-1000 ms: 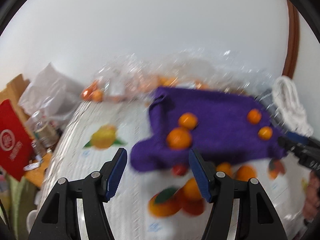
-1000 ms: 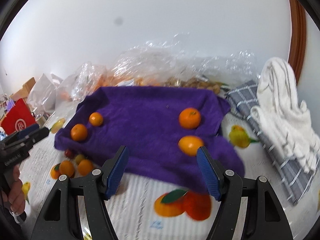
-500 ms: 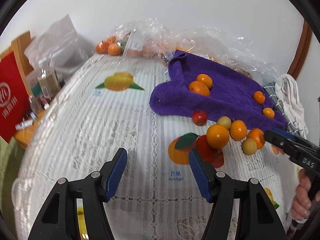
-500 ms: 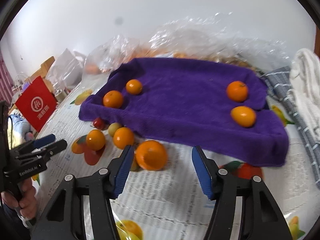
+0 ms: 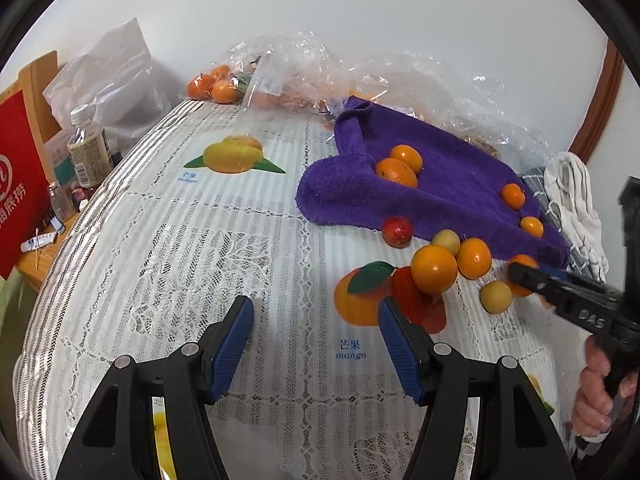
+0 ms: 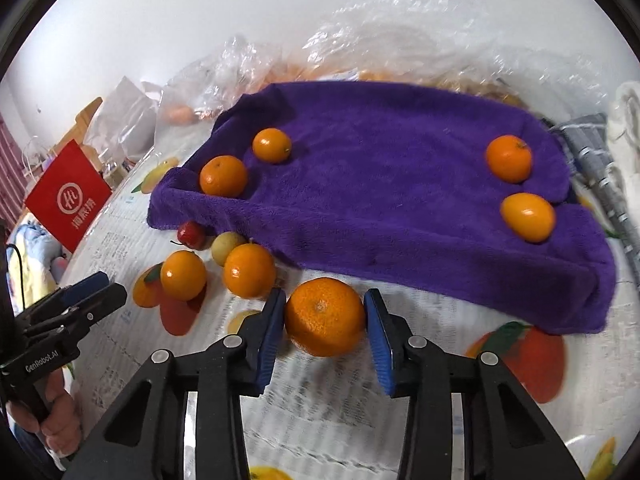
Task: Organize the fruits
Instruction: 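Close the right tool on the large orange lying on the sheet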
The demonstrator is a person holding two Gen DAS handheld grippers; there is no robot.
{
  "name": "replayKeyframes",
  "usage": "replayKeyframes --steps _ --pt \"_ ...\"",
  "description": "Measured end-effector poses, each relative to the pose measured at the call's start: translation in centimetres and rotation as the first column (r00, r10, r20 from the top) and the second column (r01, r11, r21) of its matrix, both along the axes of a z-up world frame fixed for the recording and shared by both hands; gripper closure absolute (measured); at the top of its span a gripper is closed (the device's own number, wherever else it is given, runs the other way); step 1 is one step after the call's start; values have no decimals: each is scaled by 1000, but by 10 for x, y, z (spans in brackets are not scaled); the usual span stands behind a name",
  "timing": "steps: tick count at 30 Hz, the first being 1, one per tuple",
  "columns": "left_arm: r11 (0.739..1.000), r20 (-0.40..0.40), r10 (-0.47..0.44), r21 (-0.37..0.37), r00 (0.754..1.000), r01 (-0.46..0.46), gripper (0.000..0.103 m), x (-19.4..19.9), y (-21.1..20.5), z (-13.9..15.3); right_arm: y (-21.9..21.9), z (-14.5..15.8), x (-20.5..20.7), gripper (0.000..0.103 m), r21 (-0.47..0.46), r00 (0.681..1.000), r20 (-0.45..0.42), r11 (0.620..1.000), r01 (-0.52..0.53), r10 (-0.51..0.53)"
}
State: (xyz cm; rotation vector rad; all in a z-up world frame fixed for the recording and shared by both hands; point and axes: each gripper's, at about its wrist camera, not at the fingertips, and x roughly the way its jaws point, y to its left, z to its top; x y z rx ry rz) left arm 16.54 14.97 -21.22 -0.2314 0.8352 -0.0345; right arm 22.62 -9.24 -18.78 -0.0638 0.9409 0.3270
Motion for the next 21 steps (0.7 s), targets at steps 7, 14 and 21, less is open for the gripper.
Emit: replayKeyframes --steps 7,14,21 --pt "999 -21 -22 39 1000 23 32 4 -7 -1 -30 -4 -12 63 -51 1000 4 998 31 -30" --pt "999 -27 -27 34 999 28 34 3 -7 0 -33 -15 -12 61 -39 999 -7 998 49 -50" --pt "993 -18 -112 -33 994 112 36 4 -30 21 -36 -10 -14 63 -64 999 7 997 35 -35"
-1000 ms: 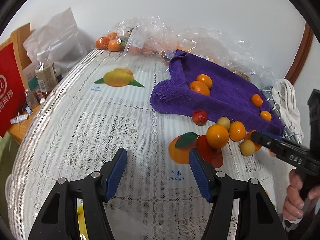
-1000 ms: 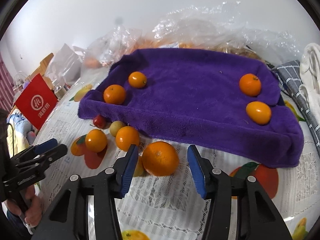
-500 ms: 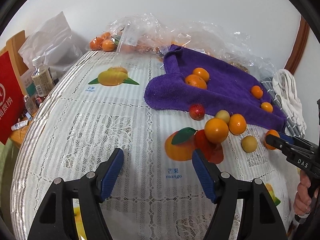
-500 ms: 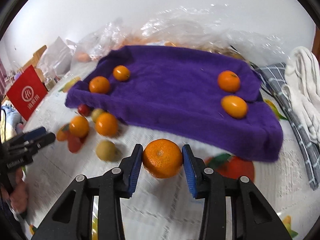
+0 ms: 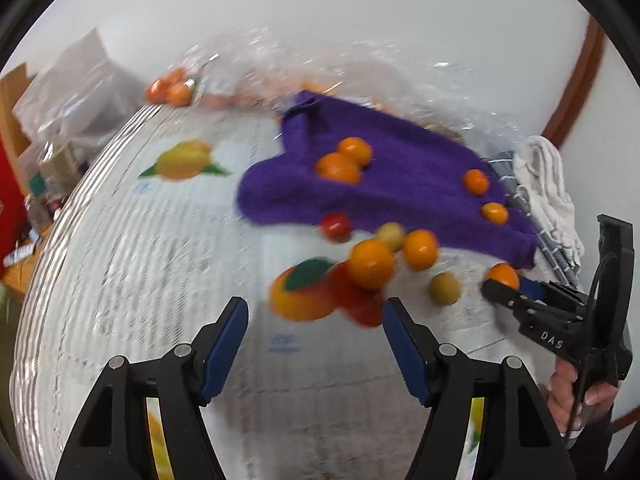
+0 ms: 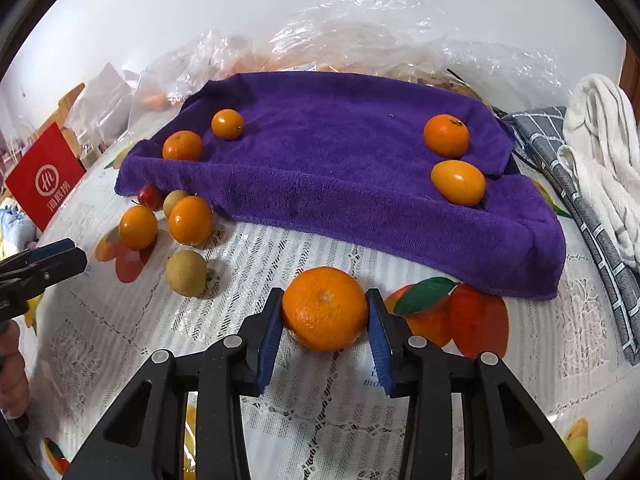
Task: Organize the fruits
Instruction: 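Close the right tool on the large orange lying on the sheet, then lift the large orange with the right tool and carry it over the purple towel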
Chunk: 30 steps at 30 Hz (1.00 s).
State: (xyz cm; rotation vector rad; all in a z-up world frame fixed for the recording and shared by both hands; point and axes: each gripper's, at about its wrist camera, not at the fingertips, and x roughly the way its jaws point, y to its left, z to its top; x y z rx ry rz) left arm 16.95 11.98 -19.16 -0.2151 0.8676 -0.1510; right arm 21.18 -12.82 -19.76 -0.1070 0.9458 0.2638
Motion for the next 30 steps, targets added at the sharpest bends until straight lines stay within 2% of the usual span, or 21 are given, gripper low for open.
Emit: replayKeyframes --steps 6,10,13,15,19,22,26,30 --pt "1000 -28 -11 -3 1000 11 36 27 -19 -4 -28 14 -2 63 -16 997 73 999 39 -38" --pt "1000 -48 -29 -11 998 29 43 41 -28 -15 -50 13 5 63 -4 995 64 997 75 -74" --pt "1000 -14 -19 -5 1000 19 46 42 -30 -19 -62 8 8 63 38 994 49 995 93 -95" --pt "1000 1 -26 0 1000 26 50 42 -32 -19 -65 7 9 63 63 994 54 994 94 -98" --pt "998 23 -49 -26 999 50 70 42 -31 -18 -64 5 11 63 73 993 59 992 99 -103" --pt "1000 45 -23 -14 999 23 70 40 -28 -16 -66 3 11 63 76 992 55 991 109 -113" --pt "998 54 -5 -67 999 9 70 40 -20 -12 -71 -1 16 63 100 991 30 987 129 -132" --pt "996 95 23 -87 995 -15 70 36 -14 -5 -73 -1 15 63 106 989 32 985 137 -142"
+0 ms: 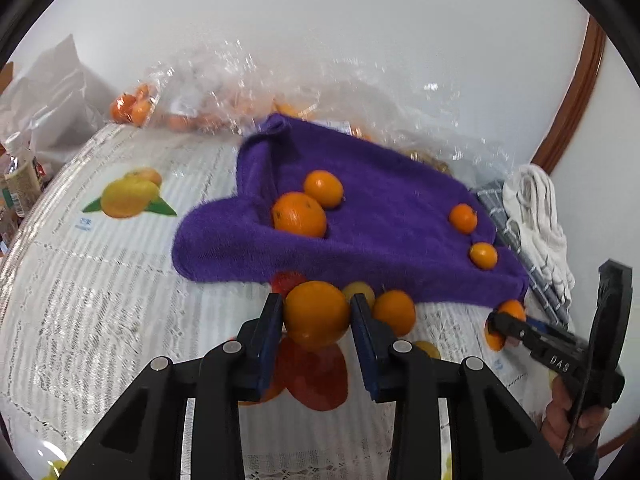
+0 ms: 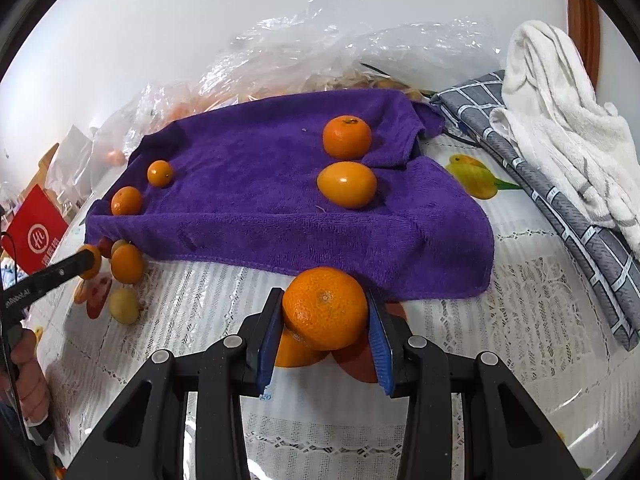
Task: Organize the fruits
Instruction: 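Lift the large orange with the right tool and carry it over the purple towel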
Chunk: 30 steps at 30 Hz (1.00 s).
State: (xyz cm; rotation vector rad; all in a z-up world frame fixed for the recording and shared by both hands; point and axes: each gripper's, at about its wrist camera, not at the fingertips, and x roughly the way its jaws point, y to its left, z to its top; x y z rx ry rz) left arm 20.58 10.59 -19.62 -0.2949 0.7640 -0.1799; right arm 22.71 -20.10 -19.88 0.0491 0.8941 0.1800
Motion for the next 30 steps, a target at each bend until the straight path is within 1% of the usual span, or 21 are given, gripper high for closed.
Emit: replayKeyframes --steps 6,14,21,26,30 --pt "1000 39 20 -5 999 -20 70 -3 3 5 3 -1 0 63 -11 1000 7 1000 -14 14" --pt "1000 92 15 -25 996 -13 70 -9 4 13 10 2 -5 63 -45 999 35 998 -36 38" --pt "999 110 27 -22 994 -24 70 -11 5 16 6 4 -7 63 -14 998 47 999 -50 50" --pt "999 127 34 -31 991 -30 70 -14 6 19 9 7 -11 63 -17 996 63 998 -61 62" --pt "999 136 39 -37 990 -34 70 -15 8 20 7 9 -14 63 2 995 78 998 -68 67"
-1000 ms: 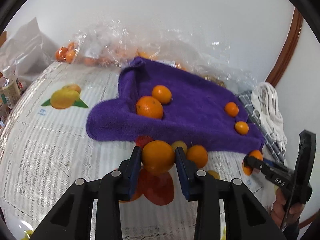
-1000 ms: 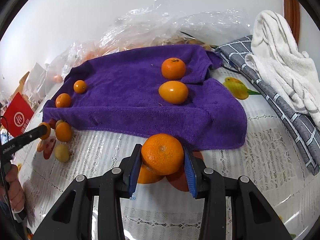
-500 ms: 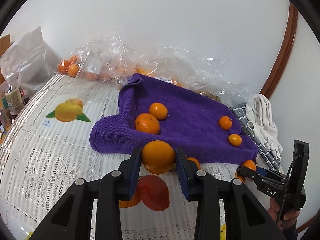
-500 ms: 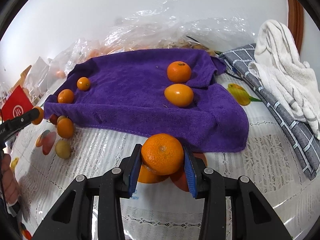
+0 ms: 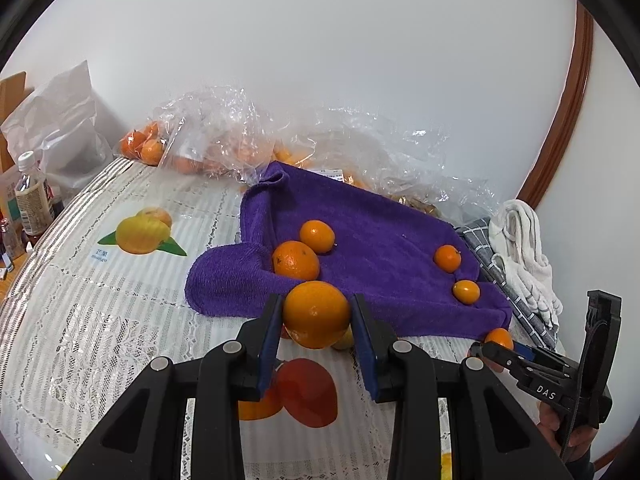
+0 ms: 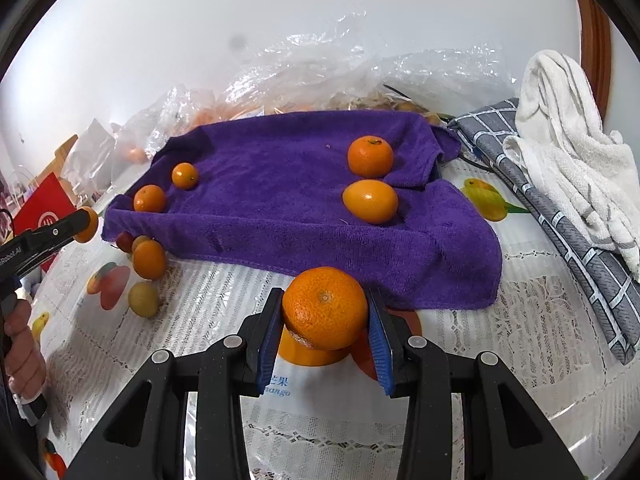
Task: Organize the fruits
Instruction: 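Lift the large orange with the right tool and carry it over the purple towel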
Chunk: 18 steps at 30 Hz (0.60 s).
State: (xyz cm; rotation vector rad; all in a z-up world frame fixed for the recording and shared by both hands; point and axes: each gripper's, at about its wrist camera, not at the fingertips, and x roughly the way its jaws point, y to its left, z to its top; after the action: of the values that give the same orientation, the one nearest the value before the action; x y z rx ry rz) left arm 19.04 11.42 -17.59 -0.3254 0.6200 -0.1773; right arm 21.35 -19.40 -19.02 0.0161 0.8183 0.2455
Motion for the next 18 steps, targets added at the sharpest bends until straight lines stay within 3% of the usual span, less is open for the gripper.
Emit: replayKeyframes --steps 18 --pt "1000 49 10 19 999 -11 70 -11 -1 11 -4 12 -9 63 61 1000 13 998 1 -2"
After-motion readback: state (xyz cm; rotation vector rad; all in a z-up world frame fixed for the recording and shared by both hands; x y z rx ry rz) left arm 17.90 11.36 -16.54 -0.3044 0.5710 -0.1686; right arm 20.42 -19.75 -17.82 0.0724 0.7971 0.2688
